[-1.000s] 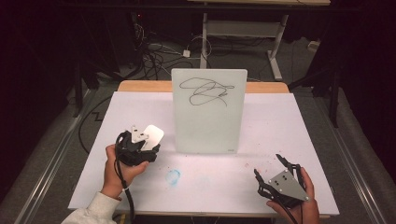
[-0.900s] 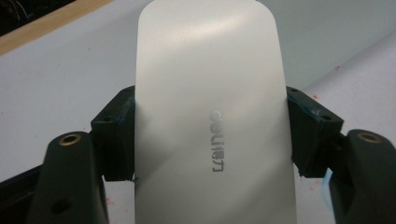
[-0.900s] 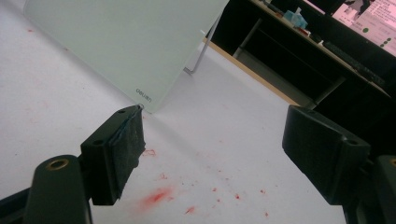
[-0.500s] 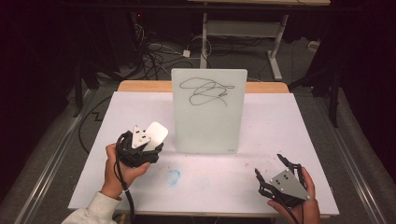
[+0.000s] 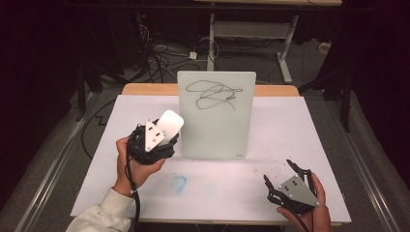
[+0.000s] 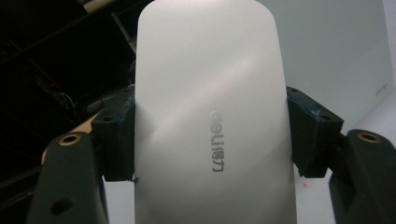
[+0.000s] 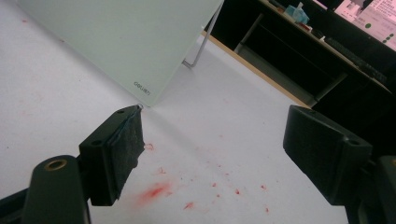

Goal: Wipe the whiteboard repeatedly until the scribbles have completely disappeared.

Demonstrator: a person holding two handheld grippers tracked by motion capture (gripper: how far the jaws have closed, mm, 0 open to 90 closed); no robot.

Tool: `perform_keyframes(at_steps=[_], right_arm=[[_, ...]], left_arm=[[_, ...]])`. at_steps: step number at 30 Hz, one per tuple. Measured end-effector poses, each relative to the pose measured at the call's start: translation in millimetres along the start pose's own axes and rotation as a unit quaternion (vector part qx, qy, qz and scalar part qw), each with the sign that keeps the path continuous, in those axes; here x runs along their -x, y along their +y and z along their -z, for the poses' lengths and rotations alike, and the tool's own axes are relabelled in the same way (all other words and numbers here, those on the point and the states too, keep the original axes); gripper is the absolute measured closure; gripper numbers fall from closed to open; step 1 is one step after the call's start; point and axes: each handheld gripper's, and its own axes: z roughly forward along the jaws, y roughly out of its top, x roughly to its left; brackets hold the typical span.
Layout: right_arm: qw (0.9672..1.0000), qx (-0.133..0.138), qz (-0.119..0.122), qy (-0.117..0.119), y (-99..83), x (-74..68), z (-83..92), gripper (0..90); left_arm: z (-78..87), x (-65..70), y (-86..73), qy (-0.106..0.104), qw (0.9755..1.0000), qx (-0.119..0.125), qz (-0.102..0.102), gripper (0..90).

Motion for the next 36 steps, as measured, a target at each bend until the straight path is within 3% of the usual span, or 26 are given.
perform_keyframes(at_steps=[1, 7, 12, 15, 22, 26, 36], right_arm=[[1.0, 0.0, -0.001, -0.001, -0.8, -0.1, 0.5, 20.6], [1.0, -0.001, -0.004, -0.004, -2.5, 1.8, 2.3, 20.6], [1.0, -0.004, 0.001, 0.0, -3.0, 0.6, 0.9, 20.6], [1.0, -0.005, 0.005, 0.002, -3.0, -0.1, 0.3, 20.6], [0.9999, -0.011, 0.007, 0.004, -4.4, -1.4, -1.4, 20.7], [0.9998, -0.013, 0.013, 0.007, -5.0, -3.1, -2.3, 20.7], [0.9997, -0.016, 0.016, 0.006, -5.9, -3.4, -3.1, 20.6]], left_arm=[[-3.4, 4.2, 9.5, 0.005, 0.9999, 0.013, -0.009, 28.7], [-11.5, 18.9, 30.6, 0.016, 0.9987, 0.042, -0.024, 28.6], [-22.5, 28.8, 41.8, 0.028, 0.9977, 0.051, -0.034, 28.6], [-28.7, 30.5, 45.7, 0.027, 0.9977, 0.051, -0.036, 28.6], [-49.7, 31.3, 52.5, 0.055, 0.9968, 0.037, -0.044, 28.6], [-55.3, 28.6, 54.9, 0.058, 0.9969, 0.036, -0.039, 28.5], [-68.0, 28.8, 56.2, 0.064, 0.9956, 0.041, -0.055, 28.5]])
